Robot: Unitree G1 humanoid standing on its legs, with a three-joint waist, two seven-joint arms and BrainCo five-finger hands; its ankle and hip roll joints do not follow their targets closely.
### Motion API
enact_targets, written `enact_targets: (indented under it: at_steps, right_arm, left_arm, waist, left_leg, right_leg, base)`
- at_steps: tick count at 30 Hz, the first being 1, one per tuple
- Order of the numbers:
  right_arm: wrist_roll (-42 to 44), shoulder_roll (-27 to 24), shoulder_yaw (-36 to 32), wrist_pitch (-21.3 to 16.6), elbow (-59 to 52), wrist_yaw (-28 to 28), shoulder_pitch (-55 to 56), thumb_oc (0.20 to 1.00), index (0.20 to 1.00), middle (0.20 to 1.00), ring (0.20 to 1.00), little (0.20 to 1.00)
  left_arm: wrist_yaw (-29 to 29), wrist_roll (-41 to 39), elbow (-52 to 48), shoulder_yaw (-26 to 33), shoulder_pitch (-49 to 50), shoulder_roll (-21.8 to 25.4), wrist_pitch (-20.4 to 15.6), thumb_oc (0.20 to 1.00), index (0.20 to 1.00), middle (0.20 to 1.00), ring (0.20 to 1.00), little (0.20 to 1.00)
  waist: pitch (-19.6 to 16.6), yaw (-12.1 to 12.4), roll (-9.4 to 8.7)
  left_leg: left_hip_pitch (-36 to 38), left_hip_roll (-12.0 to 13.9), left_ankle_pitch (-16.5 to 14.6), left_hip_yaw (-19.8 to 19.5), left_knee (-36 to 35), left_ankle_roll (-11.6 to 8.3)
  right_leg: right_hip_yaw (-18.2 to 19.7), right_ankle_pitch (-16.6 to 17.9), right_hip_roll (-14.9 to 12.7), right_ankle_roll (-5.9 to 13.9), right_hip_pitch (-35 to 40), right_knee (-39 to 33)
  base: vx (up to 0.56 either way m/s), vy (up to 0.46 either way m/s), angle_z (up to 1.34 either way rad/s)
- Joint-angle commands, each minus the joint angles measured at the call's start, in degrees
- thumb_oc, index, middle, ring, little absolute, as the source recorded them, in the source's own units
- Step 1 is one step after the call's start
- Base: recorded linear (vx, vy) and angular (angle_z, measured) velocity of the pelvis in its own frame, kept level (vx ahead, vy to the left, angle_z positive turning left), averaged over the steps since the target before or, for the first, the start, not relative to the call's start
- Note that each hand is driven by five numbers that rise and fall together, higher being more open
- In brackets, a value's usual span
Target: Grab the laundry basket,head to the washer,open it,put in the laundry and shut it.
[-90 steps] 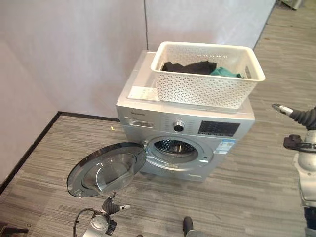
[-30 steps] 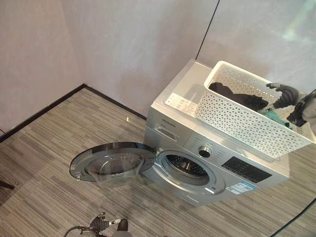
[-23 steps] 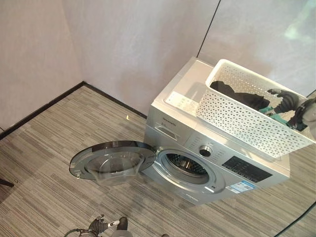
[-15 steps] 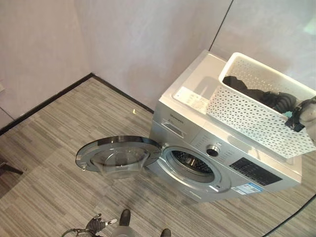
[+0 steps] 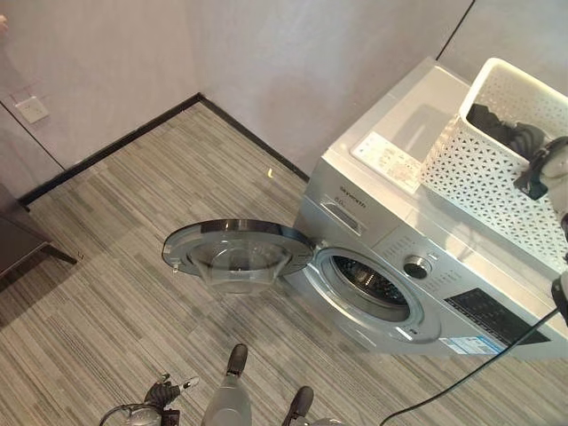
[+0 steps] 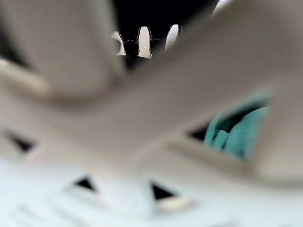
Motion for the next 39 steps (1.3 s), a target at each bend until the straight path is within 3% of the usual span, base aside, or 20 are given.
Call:
enact_targets:
  at_steps: [1, 3, 4, 7, 11, 12, 15, 17, 18, 23, 31, 34, 35, 39]
  right_arm:
    - [-1.3, 1.2, 3.9, 0.5, -0.3, 2.3, 2.6, 1.000, 1.000, 1.000, 1.000, 1.000]
    - [-1.5, 1.0, 4.1, 0.5, -0.5, 2.9, 3.0, 0.947, 0.947, 0.947, 0.947, 0.947]
    - [-2.2, 0.3, 4.7, 0.6, -0.7, 4.0, 3.7, 1.000, 1.000, 1.000, 1.000, 1.000]
    - [-2.5, -0.4, 5.2, 0.6, -1.5, 6.0, 5.5, 1.000, 1.000, 1.000, 1.000, 1.000]
    - [-2.9, -2.3, 6.2, 0.5, -3.8, 9.1, 7.9, 0.780, 0.780, 0.780, 0.780, 0.780]
    - [-3.0, -3.2, 6.6, 0.4, -4.7, 10.3, 8.9, 0.636, 0.636, 0.636, 0.636, 0.636]
    - [-3.1, -4.3, 7.0, 0.1, -5.6, 11.3, 10.0, 0.567, 0.567, 0.567, 0.567, 0.567]
    - [-2.9, -5.6, 6.9, 0.1, -6.5, 12.4, 11.6, 0.476, 0.476, 0.476, 0.476, 0.476]
    - [-2.6, -7.1, 6.4, 0.2, -7.6, 13.2, 12.9, 0.200, 0.200, 0.200, 0.200, 0.200]
    - [-2.4, -7.7, 3.7, -0.3, -5.4, 10.3, 12.8, 0.200, 0.200, 0.200, 0.200, 0.200]
    - [-3.1, -4.4, -8.2, 0.9, 4.9, -7.8, 2.9, 0.200, 0.200, 0.200, 0.200, 0.200]
    - [-2.5, -4.0, -8.6, 0.8, 4.9, -9.3, 1.6, 0.200, 0.200, 0.200, 0.200, 0.200]
    - [-1.2, -3.2, -9.7, 0.6, 4.1, -12.7, -0.5, 0.200, 0.200, 0.200, 0.200, 0.200]
    - [1.2, -3.7, -10.4, -0.2, 1.2, -16.3, -3.4, 0.200, 0.200, 0.200, 0.200, 0.200]
  left_arm:
    - [-0.2, 1.7, 0.7, -4.2, -2.5, -0.2, -0.7, 1.000, 1.000, 1.000, 1.000, 1.000]
    - [-0.3, 1.8, 0.7, -4.1, -2.4, -0.2, -0.6, 1.000, 1.000, 1.000, 1.000, 1.000]
    - [-0.6, 1.8, 0.4, -4.2, -2.3, -0.4, -0.6, 1.000, 1.000, 1.000, 1.000, 1.000]
    - [-1.2, 1.6, 0.2, -4.3, -2.0, -0.7, -0.6, 1.000, 1.000, 1.000, 1.000, 1.000]
    - [-2.2, 1.6, -0.4, -4.2, -1.2, -0.8, -0.4, 1.000, 1.000, 1.000, 1.000, 1.000]
    - [-2.6, 1.8, -0.4, -4.2, -0.8, -1.0, -0.5, 1.000, 1.000, 1.000, 1.000, 1.000]
    - [-3.0, 1.8, -0.3, -4.1, -0.5, -1.3, -0.4, 1.000, 1.000, 1.000, 1.000, 1.000]
    - [-3.3, 1.7, -0.1, -3.9, 0.0, -1.5, -0.3, 1.000, 1.000, 1.000, 1.000, 1.000]
    - [-3.5, 1.5, 0.0, -3.6, 0.5, -1.6, -0.3, 1.000, 1.000, 1.000, 1.000, 1.000]
    - [-3.4, 1.4, 0.6, -3.4, 1.2, -1.9, -0.3, 1.000, 1.000, 1.000, 1.000, 1.000]
    - [-0.4, 2.4, 1.7, -3.1, 0.0, -2.0, 0.2, 1.000, 1.000, 1.000, 1.000, 1.000]
    - [-0.1, 2.5, 1.7, -3.3, -0.2, -2.2, 0.2, 1.000, 1.000, 1.000, 1.000, 1.000]
    - [0.5, 1.8, 1.3, -3.8, -0.6, -2.6, 0.1, 1.000, 1.000, 1.000, 1.000, 1.000]
    - [1.1, 0.8, 1.3, -4.0, -0.5, -3.1, -0.4, 1.000, 1.000, 1.000, 1.000, 1.000]
  waist:
    - [1.1, 2.3, 0.54]
    - [1.0, 2.3, 0.44]
    - [0.8, 2.3, 0.28]
    - [0.4, 2.2, 0.14]
    - [0.1, 2.0, 0.26]
    - [0.0, 1.9, 0.43]
    - [-0.1, 1.7, 0.65]
    - [-0.2, 1.4, 0.87]
    - [-0.2, 1.2, 1.05]
    - [-0.4, 1.0, 1.44]
    - [-1.7, 0.8, 2.63]
    - [-2.1, 0.6, 2.69]
    - [-2.5, 0.6, 3.00]
    - [-3.6, 0.3, 3.05]
  left_leg:
    - [4.6, 5.7, -3.8, 3.1, 0.0, -1.79]
    - [5.0, 5.7, -4.0, 3.2, 0.0, -1.78]
    - [5.8, 5.8, -4.2, 3.3, 0.0, -1.75]
    - [6.7, 5.8, -4.5, 3.5, 0.0, -1.69]
    - [7.5, 5.9, -4.8, 3.9, 0.0, -1.71]
    - [7.8, 6.0, -4.9, 4.1, 0.0, -1.73]
    - [8.2, 6.0, -5.0, 4.2, 0.0, -1.81]
    - [8.4, 6.1, -5.1, 4.3, 0.0, -1.92]
    - [8.6, 6.1, -5.1, 4.3, 0.0, -2.05]
    - [9.0, 6.2, -5.3, 4.5, 0.0, -2.07]
    - [10.8, 6.0, -6.3, 4.9, 0.0, -1.75]
    - [10.7, 5.9, -6.3, 4.8, 0.0, -1.68]
    - [11.5, 5.8, -6.7, 5.1, 0.0, -1.62]
    - [12.0, 5.5, -7.0, 5.3, 0.0, -1.45]
  right_leg:
    - [0.7, -0.3, -4.1, 3.50, 1.1, 0.0]
    - [0.8, -0.4, -4.1, 3.48, 1.3, 0.0]
    - [0.9, -0.4, -4.0, 3.50, 1.9, 0.0]
    - [0.8, -0.4, -4.1, 3.57, 2.4, 0.0]
    - [0.9, -0.6, -4.1, 3.65, 2.9, 0.0]
    - [0.9, -0.7, -4.1, 3.66, 3.2, 0.0]
    - [1.0, -0.8, -4.2, 3.67, 3.3, 0.0]
    - [1.0, -0.9, -4.2, 3.66, 3.4, 0.0]
    - [0.9, -1.0, -4.2, 3.63, 3.6, 0.0]
    - [1.0, -1.1, -4.2, 3.68, 3.8, 0.0]
    - [1.6, -1.5, -4.3, 3.70, 5.3, 0.0]
    - [1.5, -1.5, -4.4, 3.74, 5.4, 0.0]
    - [1.7, -1.6, -4.4, 3.76, 5.9, 0.0]
    - [2.1, -1.5, -4.7, 3.86, 6.1, 0.0]
  base:
    - [0.00, 0.000, 0.00]
    - [0.00, 0.000, 0.00]
    - [0.00, 0.000, 0.00]
    - [0.01, 0.002, 0.01]
    - [0.01, 0.002, -0.01]
    - [0.00, 0.000, 0.00]
    - [0.00, 0.000, 0.00]
    - [0.01, 0.001, -0.06]
    - [0.01, -0.003, -0.06]
    - [0.00, 0.002, -0.05]
    - [0.00, 0.002, -0.02]
    - [0.00, 0.003, -0.01]
    - [0.00, 0.000, 0.00]
    - [0.00, 0.020, -0.03]
